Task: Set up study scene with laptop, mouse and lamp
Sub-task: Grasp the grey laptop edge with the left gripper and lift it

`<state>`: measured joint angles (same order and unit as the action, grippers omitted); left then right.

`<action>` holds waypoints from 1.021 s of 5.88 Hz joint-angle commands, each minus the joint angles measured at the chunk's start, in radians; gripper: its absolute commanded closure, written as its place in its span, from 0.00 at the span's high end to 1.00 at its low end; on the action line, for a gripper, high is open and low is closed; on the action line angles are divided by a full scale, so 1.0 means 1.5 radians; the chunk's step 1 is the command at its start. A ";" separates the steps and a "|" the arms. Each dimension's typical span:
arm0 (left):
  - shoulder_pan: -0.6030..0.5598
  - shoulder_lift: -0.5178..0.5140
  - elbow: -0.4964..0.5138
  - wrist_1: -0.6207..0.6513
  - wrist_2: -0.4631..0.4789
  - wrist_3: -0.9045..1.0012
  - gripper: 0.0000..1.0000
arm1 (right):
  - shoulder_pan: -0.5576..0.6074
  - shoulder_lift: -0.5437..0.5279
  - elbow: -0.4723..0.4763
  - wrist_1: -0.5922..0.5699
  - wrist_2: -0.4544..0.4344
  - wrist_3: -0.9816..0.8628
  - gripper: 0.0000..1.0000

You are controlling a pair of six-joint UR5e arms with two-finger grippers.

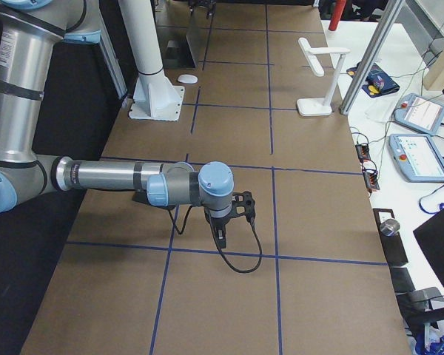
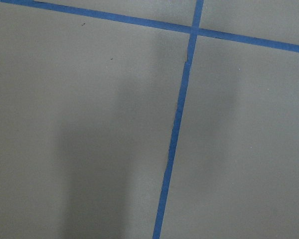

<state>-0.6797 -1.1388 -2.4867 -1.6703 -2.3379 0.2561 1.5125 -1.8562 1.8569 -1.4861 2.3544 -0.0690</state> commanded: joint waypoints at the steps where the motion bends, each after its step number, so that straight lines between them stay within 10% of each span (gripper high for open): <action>1: 0.061 0.003 0.000 0.000 0.022 -0.032 0.98 | 0.000 0.000 0.000 0.001 0.000 0.001 1.00; 6: 0.200 -0.005 0.017 -0.028 0.144 -0.158 0.98 | 0.000 0.001 0.002 0.001 0.000 0.002 1.00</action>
<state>-0.3931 -1.1419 -2.4747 -1.7132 -2.1452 0.0263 1.5125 -1.8546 1.8591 -1.4849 2.3547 -0.0671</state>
